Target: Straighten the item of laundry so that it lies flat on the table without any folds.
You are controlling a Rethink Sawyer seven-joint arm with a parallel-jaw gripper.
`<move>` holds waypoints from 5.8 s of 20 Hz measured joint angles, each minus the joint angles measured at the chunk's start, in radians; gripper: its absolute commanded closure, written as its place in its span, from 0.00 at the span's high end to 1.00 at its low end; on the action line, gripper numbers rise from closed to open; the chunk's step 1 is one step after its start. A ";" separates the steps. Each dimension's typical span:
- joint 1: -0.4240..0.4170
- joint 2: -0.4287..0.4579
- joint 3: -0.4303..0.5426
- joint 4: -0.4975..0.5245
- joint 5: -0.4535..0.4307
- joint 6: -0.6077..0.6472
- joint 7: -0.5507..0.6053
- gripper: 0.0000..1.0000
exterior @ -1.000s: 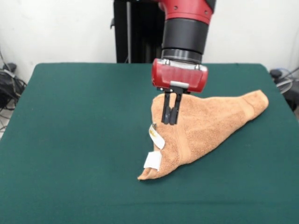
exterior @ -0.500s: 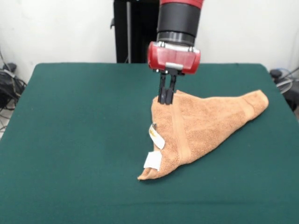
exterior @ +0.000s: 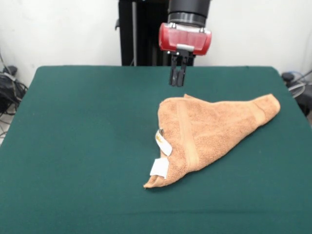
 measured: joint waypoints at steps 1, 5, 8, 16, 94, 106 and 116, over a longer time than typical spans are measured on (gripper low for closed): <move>0.000 -0.001 0.000 0.005 0.000 0.000 0.000 0.00; -0.005 -0.001 0.000 0.034 0.000 -0.002 0.000 0.00; -0.010 0.003 0.000 0.048 0.000 -0.011 0.000 0.00; -0.018 0.067 -0.010 0.064 0.001 -0.093 0.000 0.00; 0.175 0.558 -0.249 0.044 0.100 -0.516 0.000 1.00; 0.284 0.585 -0.272 0.059 0.242 -0.558 0.000 1.00; 0.405 0.586 -0.271 0.060 0.357 -0.581 0.000 1.00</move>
